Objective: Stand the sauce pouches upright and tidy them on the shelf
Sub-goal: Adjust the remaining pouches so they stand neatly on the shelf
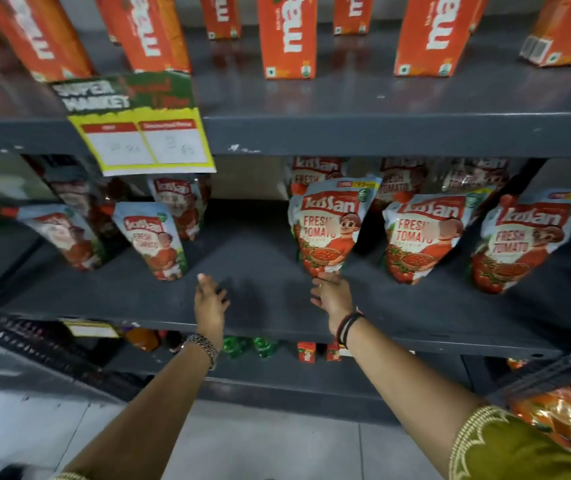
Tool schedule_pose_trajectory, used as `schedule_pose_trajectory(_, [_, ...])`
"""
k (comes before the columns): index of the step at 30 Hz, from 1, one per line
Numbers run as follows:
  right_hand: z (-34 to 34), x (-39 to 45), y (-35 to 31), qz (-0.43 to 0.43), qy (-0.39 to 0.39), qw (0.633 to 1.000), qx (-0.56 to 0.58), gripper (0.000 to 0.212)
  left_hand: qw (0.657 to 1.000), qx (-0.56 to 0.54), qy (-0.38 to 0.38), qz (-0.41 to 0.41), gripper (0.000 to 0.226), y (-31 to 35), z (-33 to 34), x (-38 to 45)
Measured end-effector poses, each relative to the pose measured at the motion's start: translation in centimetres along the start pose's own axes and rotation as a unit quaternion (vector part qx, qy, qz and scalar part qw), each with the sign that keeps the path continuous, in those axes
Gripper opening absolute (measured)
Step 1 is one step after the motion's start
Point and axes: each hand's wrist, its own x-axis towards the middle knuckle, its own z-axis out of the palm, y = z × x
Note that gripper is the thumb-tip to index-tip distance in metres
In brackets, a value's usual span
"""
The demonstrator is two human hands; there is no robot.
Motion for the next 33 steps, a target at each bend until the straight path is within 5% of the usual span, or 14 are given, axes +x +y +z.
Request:
schedule_pose_trajectory(4, [5.7,-1.4,0.3,-0.002,-0.052,0.998,-0.024,0.022,0.997,0.009,0.068,0.04,0.059,2.3,-6.5,2.9])
schedule_pose_trajectory(8, [12.7,-2.9,0.7,-0.02,-0.079,0.996,-0.025,0.035,0.996,0.02,0.078,0.028,0.065,5.5,-12.0,6.6])
schedule_pose_trajectory(15, [23.2,-4.7,1.5,0.048,-0.115,0.992,0.033,0.051,0.994,0.025,-0.095,-0.057,0.072,10.0,-14.8,11.2])
schedule_pose_trajectory(22, [28.2,-4.6,3.3,0.049,-0.097,0.991,0.075,0.064,0.956,0.016,-0.275,-0.105,0.08,10.9,-14.7,13.5])
schedule_pose_trajectory(33, [28.7,-3.1,2.3,0.022,-0.014,0.998,0.063,0.049,0.949,-0.017,-0.301,-0.086,0.077,10.2,-13.7,15.0])
